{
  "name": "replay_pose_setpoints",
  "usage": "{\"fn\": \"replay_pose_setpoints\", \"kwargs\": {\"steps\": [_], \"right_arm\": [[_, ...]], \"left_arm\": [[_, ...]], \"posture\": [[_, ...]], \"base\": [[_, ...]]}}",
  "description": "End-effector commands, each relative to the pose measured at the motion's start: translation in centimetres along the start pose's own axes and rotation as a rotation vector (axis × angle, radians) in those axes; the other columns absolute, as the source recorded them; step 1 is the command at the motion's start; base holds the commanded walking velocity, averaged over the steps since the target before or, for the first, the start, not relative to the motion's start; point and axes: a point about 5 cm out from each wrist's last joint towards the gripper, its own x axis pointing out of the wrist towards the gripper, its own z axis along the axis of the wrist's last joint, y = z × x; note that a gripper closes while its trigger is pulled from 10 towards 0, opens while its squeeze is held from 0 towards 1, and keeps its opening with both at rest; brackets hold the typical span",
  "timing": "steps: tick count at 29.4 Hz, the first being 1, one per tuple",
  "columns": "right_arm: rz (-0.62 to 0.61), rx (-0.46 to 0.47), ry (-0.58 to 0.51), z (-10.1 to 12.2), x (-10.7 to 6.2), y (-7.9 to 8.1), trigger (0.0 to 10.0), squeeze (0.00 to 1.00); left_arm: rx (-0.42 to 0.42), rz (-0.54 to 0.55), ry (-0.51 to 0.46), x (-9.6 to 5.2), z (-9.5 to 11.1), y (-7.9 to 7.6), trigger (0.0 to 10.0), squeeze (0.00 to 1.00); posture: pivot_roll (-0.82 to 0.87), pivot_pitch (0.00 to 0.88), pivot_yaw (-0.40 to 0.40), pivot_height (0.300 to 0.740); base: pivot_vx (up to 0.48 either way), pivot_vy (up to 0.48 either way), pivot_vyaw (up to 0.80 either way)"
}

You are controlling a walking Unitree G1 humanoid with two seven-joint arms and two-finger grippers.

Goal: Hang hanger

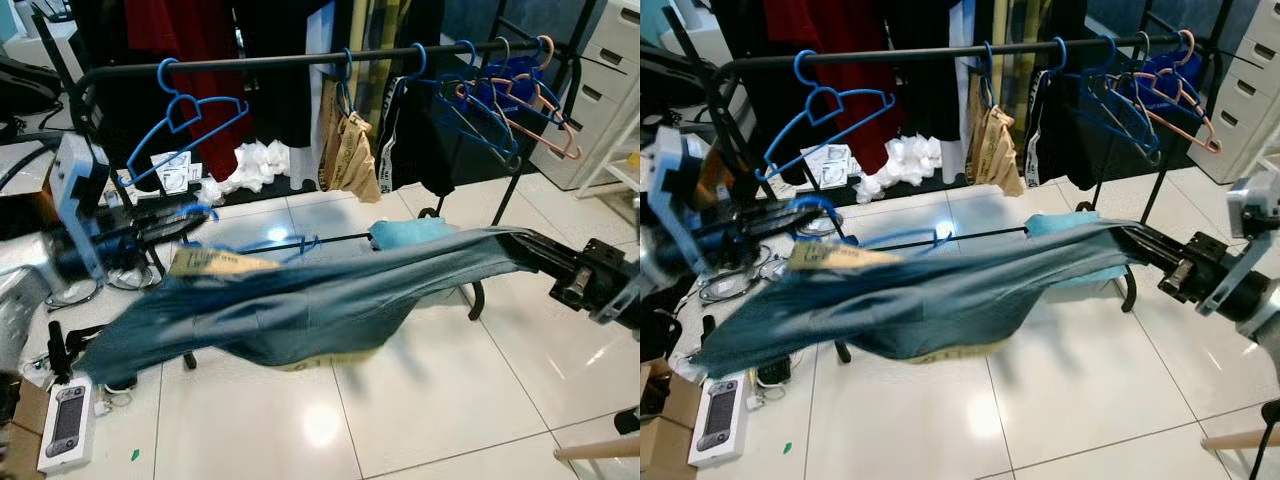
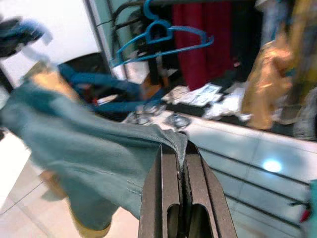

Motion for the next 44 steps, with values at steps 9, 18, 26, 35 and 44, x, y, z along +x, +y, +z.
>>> {"fn": "replay_pose_setpoints", "kwargs": {"steps": [9, 18, 26, 35, 44], "right_arm": [[0.080, 0.048, 0.051, -2.9, 2.9, 2.7, 0.0, 0.00], [0.104, 0.063, 0.029, -3.2, 4.0, 3.3, 0.0, 0.00], [0.184, 0.095, 0.006, -3.2, 4.3, 4.7, 0.0, 0.00], [0.391, 0.193, 0.077, -4.5, 3.5, 7.6, 0.0, 0.00], [0.532, 0.285, 0.272, -6.4, 1.2, 9.5, 0.0, 0.00]], "left_arm": [[-0.251, 0.096, -0.485, 3.1, 2.6, -0.8, 10.0, 0.00], [-0.733, 0.367, -0.754, 7.3, -0.1, -2.8, 10.0, 0.00], [-0.726, 0.550, -0.681, 8.4, -1.9, -3.4, 10.0, 0.00], [-0.277, 0.838, -0.537, 7.6, -1.1, -1.3, 10.0, 0.00], [-0.042, 1.066, -0.475, 6.0, -0.2, 0.8, 10.0, 0.00]], "posture": [[-0.07, 0.089, 0.058, 0.740], [-0.08, 0.085, 0.057, 0.740], [-0.07, 0.088, 0.058, 0.740], [-0.07, 0.095, 0.057, 0.740], [-0.08, 0.096, 0.053, 0.740]], "base": [[0.000, 0.000, 0.00], [0.000, 0.000, 0.00], [0.000, 0.000, 0.00], [0.000, 0.000, 0.00], [0.000, 0.000, 0.00]]}}
